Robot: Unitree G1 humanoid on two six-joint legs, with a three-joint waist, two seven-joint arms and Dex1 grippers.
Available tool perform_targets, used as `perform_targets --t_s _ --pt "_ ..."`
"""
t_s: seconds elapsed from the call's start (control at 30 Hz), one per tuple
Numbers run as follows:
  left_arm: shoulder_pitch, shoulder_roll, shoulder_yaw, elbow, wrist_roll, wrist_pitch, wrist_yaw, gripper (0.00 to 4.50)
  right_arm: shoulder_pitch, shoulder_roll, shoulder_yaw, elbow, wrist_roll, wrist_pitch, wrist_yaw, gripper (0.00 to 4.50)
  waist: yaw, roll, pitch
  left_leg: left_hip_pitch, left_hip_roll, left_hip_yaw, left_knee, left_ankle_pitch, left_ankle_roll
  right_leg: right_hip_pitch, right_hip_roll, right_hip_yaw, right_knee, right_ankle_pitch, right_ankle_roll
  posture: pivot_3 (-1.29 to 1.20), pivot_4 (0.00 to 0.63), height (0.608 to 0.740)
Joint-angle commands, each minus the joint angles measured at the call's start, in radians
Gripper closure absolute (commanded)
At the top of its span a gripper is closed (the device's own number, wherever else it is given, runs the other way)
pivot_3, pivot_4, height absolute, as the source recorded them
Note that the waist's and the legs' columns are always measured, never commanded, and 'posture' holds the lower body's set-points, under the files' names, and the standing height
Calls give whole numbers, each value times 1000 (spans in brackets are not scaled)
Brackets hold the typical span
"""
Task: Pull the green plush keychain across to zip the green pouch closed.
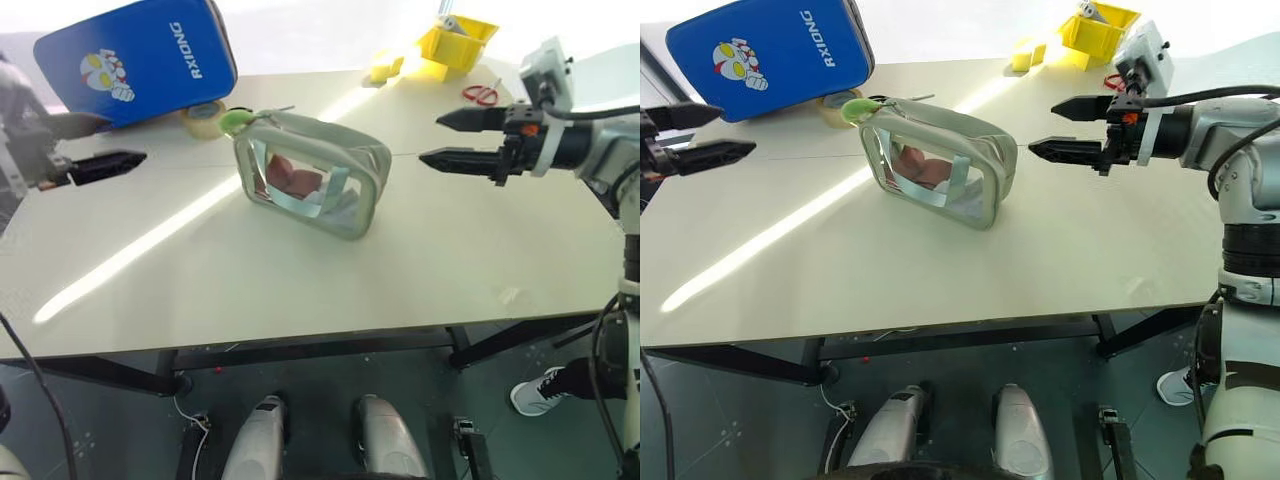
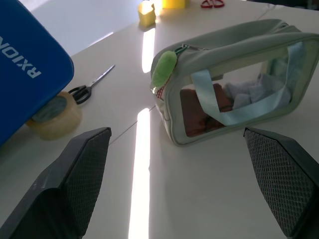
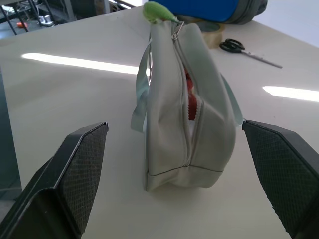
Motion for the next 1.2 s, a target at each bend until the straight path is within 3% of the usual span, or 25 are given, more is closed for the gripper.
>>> perform_targets --t_s 0.03,0.47,0.8,0.97,1.17,1.2 --pt "-15 11 8 9 17 -21 -3 0 -14 -10 -15 -25 -2 -10 7 23 0 0 0 0 0 0 0 0 0 -1 0 0 0 0 0 0 150 740" --pt "-49 -19 -9 1 21 -12 -1 0 -11 2 -15 -43 -27 -28 -35 23 0 0 0 -1 0 2 0 0 0 -2 0 1 1 1 1 0 150 740" --pt "-1 -86 -79 -280 -44 73 -20 0 -88 190 108 -94 -131 -74 -180 23 -1 0 0 0 1 4 0 0 0 -3 1 3 2 1 1 0 150 740" --pt "-29 -141 -90 -385 -88 119 25 0 -120 296 179 -3 -222 -166 -225 23 -1 -1 0 0 0 4 1 0 0 -2 1 3 2 1 0 0 150 740" --pt "-13 -116 -69 -454 -124 167 28 0 -132 349 209 77 -275 -230 -216 23 -1 -1 0 0 0 4 1 0 0 -2 1 3 3 1 0 0 150 740" --pt "-12 -110 -65 -451 -122 168 32 0 -131 351 212 83 -280 -238 -212 260 -1 -1 0 0 0 4 1 0 0 -3 2 3 3 1 0 0 150 740"
